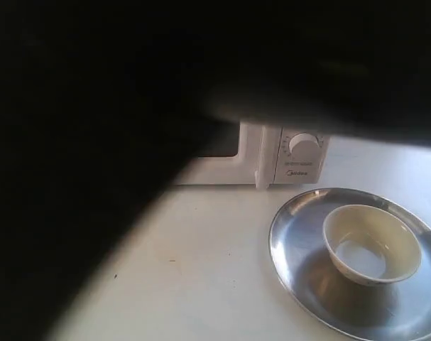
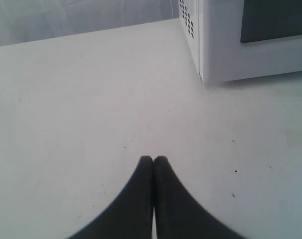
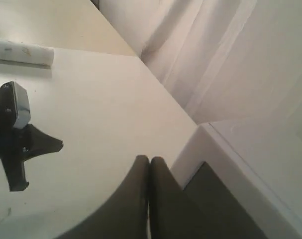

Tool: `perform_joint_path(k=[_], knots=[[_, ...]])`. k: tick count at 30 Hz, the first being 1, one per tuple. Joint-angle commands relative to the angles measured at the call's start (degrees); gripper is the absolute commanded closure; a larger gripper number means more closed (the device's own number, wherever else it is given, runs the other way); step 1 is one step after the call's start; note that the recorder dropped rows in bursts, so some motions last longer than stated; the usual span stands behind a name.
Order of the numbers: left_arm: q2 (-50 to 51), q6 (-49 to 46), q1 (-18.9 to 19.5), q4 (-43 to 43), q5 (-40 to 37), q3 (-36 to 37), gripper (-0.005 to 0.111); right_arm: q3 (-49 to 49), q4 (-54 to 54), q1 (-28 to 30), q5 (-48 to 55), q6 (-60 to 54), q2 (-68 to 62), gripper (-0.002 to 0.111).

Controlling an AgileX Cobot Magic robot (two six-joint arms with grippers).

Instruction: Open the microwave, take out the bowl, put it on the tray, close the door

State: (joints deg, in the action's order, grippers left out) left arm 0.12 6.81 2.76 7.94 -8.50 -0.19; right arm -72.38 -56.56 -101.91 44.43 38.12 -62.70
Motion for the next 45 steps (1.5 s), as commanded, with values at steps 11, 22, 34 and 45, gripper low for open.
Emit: perform_joint_path(k=[11,22,34,45], knots=[[-0.1,0.3,0.0,-0.2,0.0,0.2,0.107,19.6,1.5,-1.7,25.4,8.1,19.9,0.108],[-0.1,0.3,0.0,-0.2,0.0,0.2,0.107,20.4,-4.2,-1.5,25.5,13.3,21.2,0.108],[-0.1,0.3,0.0,-0.2,0.0,0.2,0.107,23.1,-16.1,-0.3,25.5,24.3,24.6,0.108],[-0.1,0.3,0.0,-0.2,0.0,0.2,0.107,37.0,-21.2,9.7,13.1,30.0,35.9,0.108]])
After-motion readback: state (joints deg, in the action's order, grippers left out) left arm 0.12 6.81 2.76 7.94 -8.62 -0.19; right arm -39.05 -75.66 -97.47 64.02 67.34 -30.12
